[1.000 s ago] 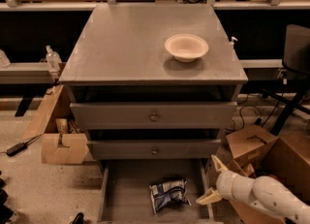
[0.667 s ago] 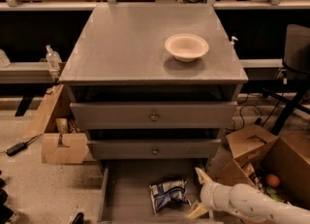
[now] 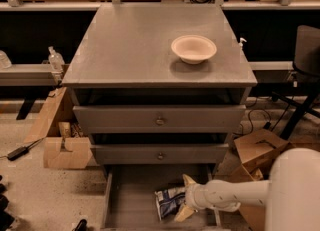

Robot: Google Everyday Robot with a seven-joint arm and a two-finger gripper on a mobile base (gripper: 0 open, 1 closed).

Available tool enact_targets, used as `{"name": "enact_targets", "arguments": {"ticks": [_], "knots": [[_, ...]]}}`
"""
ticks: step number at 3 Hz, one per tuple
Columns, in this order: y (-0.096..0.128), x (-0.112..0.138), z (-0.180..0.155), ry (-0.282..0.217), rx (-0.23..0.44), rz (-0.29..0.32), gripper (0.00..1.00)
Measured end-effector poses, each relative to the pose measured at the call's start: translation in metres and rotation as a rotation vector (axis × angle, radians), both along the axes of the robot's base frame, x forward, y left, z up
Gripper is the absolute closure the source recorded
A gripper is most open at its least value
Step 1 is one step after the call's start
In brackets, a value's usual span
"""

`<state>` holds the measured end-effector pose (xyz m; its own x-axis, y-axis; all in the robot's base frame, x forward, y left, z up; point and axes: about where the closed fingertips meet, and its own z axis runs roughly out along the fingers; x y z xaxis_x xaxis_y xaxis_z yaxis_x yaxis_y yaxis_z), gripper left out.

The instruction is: Pick blue chip bag from bottom drawer and place on counter

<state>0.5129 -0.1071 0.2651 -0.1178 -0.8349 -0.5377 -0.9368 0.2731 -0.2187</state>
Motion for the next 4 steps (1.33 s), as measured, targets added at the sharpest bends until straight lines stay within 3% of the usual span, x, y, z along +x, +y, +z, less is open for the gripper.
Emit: {"name": "enact_targets", "arguments": {"ticks": [2, 4], "knots": [[0.032, 0.040, -0.023, 0.034, -0.028, 0.056, 0.00], [0.015, 0.036, -0.080, 0.121, -0.150, 0.073, 0.00]]}}
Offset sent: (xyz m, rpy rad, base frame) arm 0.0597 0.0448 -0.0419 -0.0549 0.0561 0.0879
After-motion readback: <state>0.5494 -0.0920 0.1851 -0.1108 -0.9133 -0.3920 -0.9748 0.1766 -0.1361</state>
